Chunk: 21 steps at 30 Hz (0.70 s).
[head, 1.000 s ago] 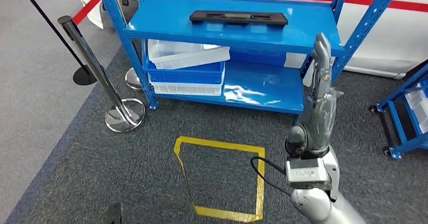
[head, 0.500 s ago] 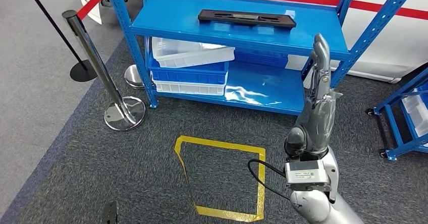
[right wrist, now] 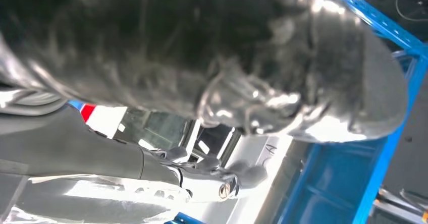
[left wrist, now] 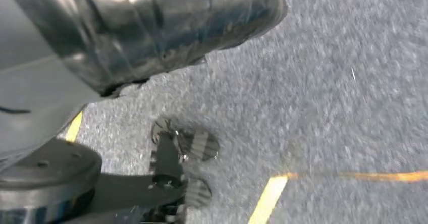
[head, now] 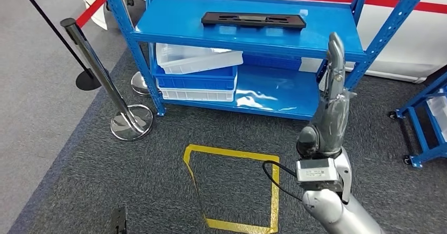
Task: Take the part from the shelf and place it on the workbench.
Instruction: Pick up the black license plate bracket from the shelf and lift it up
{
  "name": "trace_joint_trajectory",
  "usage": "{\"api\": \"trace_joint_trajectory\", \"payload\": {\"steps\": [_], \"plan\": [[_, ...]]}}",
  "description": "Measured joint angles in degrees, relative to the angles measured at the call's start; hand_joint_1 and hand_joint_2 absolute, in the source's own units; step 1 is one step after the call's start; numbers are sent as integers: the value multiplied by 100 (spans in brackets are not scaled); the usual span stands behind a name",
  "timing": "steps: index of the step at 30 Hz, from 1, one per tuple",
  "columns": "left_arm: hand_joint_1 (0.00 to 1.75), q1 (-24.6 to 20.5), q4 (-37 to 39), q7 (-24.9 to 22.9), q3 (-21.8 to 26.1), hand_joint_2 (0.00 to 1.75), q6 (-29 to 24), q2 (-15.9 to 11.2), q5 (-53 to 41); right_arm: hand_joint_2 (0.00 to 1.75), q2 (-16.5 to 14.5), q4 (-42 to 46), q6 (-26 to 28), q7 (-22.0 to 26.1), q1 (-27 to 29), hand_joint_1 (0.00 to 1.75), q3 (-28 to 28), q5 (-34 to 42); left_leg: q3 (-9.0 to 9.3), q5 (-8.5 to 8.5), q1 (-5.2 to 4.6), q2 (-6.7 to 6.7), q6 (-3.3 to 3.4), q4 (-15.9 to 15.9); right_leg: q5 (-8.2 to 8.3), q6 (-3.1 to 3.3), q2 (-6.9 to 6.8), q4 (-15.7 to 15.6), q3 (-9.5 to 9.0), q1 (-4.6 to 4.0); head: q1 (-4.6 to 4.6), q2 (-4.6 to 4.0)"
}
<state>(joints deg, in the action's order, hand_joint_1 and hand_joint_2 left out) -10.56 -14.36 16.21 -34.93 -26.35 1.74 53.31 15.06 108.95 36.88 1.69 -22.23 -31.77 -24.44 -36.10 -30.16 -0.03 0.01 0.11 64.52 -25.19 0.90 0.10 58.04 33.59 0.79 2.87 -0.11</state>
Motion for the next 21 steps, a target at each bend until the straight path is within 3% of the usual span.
{"api": "trace_joint_trajectory", "payload": {"steps": [2,3,4,6,8,9,13,15,18,19,20,21], "plan": [[0,8,0,-7,-2,0,18,1,1,0,0,-19,-4,1,-12,0,-24,-16,-449,-223,30,2,-47,739,-51,28,-2,1,-46,-1,6,0],[0,17,0,-13,-2,0,21,-2,2,0,0,-31,-9,1,-11,0,-40,-21,-609,-218,44,3,-61,947,-83,29,5,2,-80,-1,7,0],[0,25,0,-18,-2,0,24,-7,3,0,0,-43,-13,1,-11,0,-56,-22,-666,-104,53,4,-69,948,-120,22,13,3,-123,1,7,0],[0,24,0,-26,-2,0,28,-20,2,0,0,-63,-17,1,-16,0,-79,-22,-463,375,65,4,-60,337,-208,-12,27,3,-244,10,8,0],[0,8,0,-34,-6,0,34,-27,-2,0,0,-76,-11,0,-38,0,-87,-22,-145,634,47,-5,-19,-348,-296,-77,37,5,-329,0,9,0],[0,0,0,-40,-11,0,37,-27,-5,0,0,-80,-7,-2,-50,0,-90,-22,-55,638,35,-10,11,-527,-324,-112,40,-4,-351,-8,5,0],[0,-4,-1,-56,-27,0,41,-26,-27,0,0,-95,2,-13,-80,0,-97,-22,102,500,43,-22,170,-654,-363,-218,41,113,-380,-15,-15,0],[0,-11,-2,-60,-34,0,43,-30,-37,0,-1,-103,3,-19,-97,0,-102,-17,217,443,52,-23,237,-686,-494,-240,33,629,-90,-9,-37,0],[0,-11,-2,-77,-58,0,47,-40,-41,0,-1,-129,10,-19,-90,0,-117,18,375,302,36,-25,284,-689,-794,-253,29,1566,623,-10,-48,0],[0,-1,-2,-83,-68,0,50,-40,-42,0,-1,-140,17,-19,-85,0,-124,45,448,244,31,-30,286,-689,-788,-250,29,1606,752,-10,-49,0],[0,10,-2,-87,-76,0,54,-40,-43,0,0,-152,26,-19,-83,0,-129,83,537,178,27,-35,282,-689,-662,-236,29,1448,791,-12,-53,0],[0,19,-2,-90,-83,0,56,-38,-43,0,0,-162,34,-17,-83,0,-133,126,630,107,23,-39,269,-690,-407,-210,27,1130,754,-17,-53,0]]}}
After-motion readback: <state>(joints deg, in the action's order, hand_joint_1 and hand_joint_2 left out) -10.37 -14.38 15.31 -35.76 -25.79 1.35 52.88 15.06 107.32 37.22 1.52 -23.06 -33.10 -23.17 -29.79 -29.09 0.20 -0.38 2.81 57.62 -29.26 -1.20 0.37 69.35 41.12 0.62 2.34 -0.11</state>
